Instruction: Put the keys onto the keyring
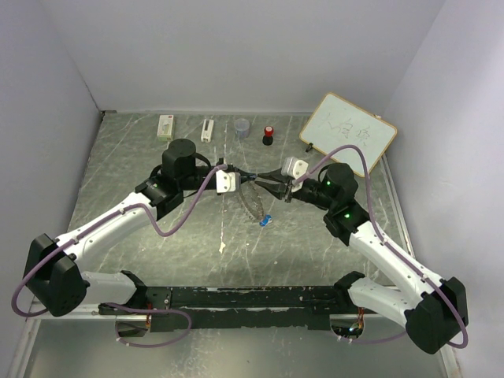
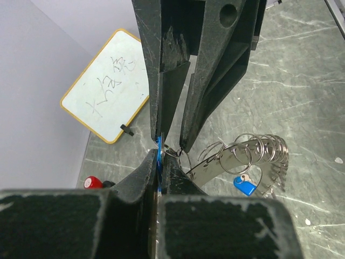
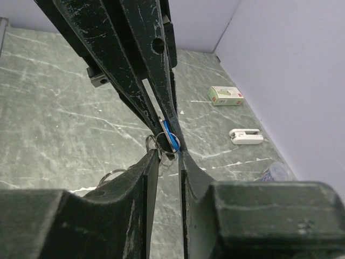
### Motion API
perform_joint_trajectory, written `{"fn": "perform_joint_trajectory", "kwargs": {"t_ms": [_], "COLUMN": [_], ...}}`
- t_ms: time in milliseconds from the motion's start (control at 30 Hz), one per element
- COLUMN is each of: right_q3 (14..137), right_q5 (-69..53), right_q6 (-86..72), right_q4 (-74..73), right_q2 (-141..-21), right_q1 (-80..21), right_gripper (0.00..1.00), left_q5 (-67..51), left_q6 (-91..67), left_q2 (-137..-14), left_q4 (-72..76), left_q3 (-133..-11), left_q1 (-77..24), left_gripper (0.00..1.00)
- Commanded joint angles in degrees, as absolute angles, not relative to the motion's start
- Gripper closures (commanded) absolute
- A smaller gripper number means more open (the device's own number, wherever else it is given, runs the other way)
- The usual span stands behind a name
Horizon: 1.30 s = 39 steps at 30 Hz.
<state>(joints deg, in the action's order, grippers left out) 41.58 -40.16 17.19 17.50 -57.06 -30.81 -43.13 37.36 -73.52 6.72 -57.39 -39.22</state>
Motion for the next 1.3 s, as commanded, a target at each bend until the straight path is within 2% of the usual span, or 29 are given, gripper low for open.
{"fn": "perform_joint_trajectory", "kwargs": {"t_ms": [0,400,1267], "right_q3": [42.9,39.7,40.7], "right_q5": [-42.4,-37.8,-42.0], "right_q6": [17.1,15.9,14.0], "right_q4": [16.1,16.1,20.4], "right_q2": [-57.2,-53.9,-58.2], "right_q1": [-30.8,-30.8,-30.7], "right_gripper": [0.78,0.77,0.83], "left_q5": [-44.9,-44.2,-44.9], "left_q6": [38.2,38.3,38.2], "left_q2": [-73.6,-73.3,-73.7], "left_q4": [8.4,8.6,9.1], "left_q3": [-60.0,-60.0,-60.2], "left_q1": [-39.6,-39.6,-39.7], "left_gripper": [0.93,0.93,0.93]}}
